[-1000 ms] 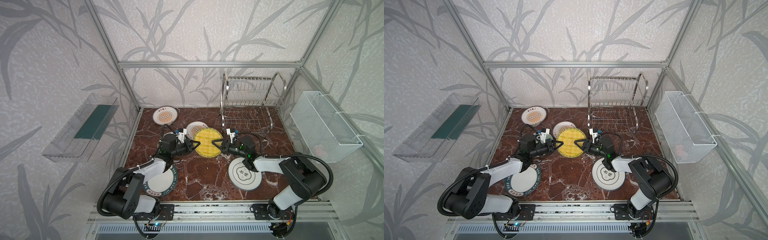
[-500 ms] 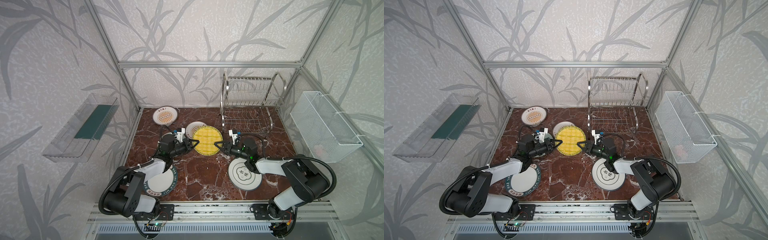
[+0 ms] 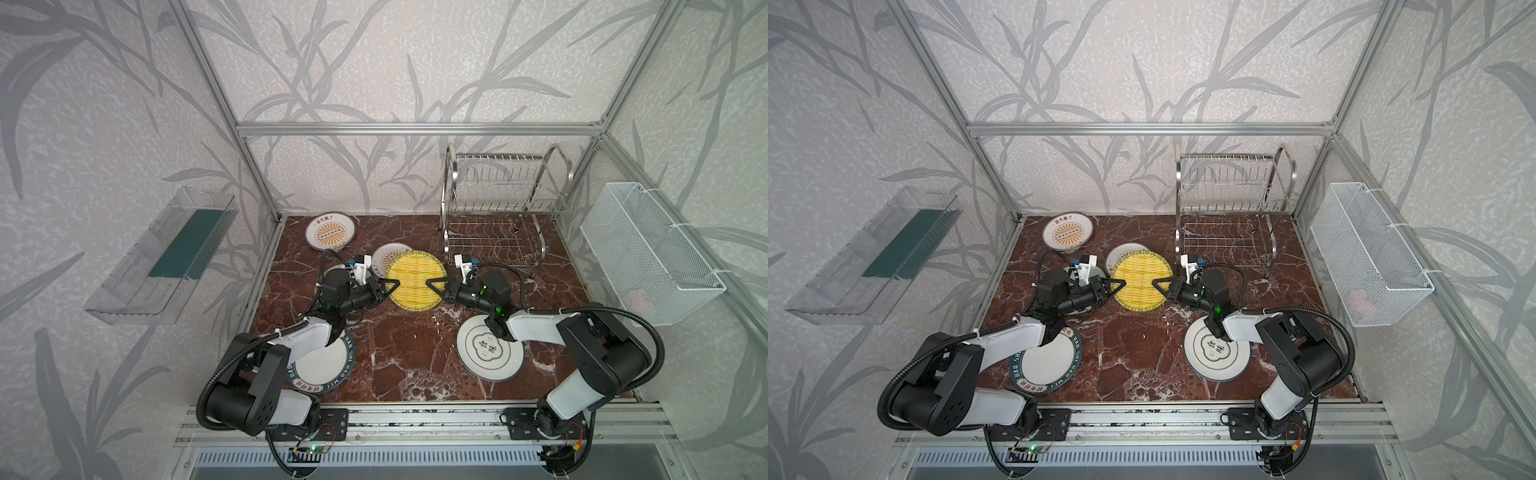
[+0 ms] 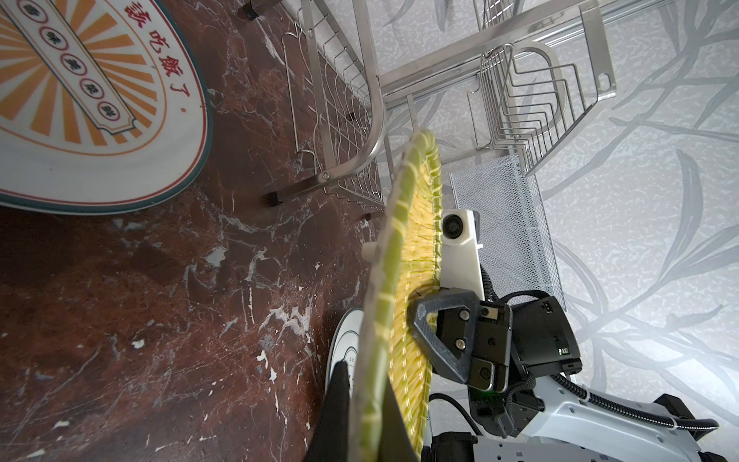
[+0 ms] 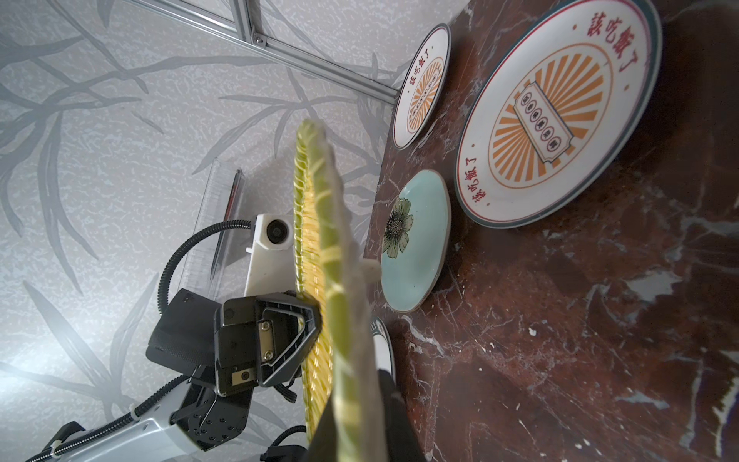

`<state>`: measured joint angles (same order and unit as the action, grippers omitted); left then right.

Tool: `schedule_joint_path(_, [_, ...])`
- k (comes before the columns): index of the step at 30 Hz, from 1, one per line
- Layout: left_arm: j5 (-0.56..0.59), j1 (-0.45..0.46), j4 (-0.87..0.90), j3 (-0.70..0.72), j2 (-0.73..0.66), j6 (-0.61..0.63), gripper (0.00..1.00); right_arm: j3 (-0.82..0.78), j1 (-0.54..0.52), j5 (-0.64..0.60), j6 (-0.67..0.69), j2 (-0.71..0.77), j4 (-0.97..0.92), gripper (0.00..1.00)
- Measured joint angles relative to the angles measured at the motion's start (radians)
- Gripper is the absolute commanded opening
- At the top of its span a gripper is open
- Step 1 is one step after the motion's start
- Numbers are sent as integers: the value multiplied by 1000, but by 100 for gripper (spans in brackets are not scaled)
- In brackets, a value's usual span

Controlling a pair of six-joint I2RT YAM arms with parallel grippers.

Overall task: Load plates into a dish rack
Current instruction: Pick up the plate from the center of the table.

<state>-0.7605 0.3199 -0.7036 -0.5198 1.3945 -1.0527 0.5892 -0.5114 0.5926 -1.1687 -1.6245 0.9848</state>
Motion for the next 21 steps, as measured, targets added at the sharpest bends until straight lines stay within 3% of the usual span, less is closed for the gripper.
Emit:
schedule_joint_path(4, [0, 0, -1, 0, -3, 5, 0, 0, -2, -4, 0, 0, 2, 9])
schedule_joint_path(8, [0, 0, 0, 0, -9, 13, 0, 0, -4, -10, 11, 13, -11, 1])
schedule_joint_path(12, [0, 1, 18, 0, -26, 24, 0, 0, -9, -23, 33, 48, -57, 0])
schedule_joint_path(21, [7, 2, 109, -2, -79, 68, 18, 1, -14, -32, 83, 102, -125, 0])
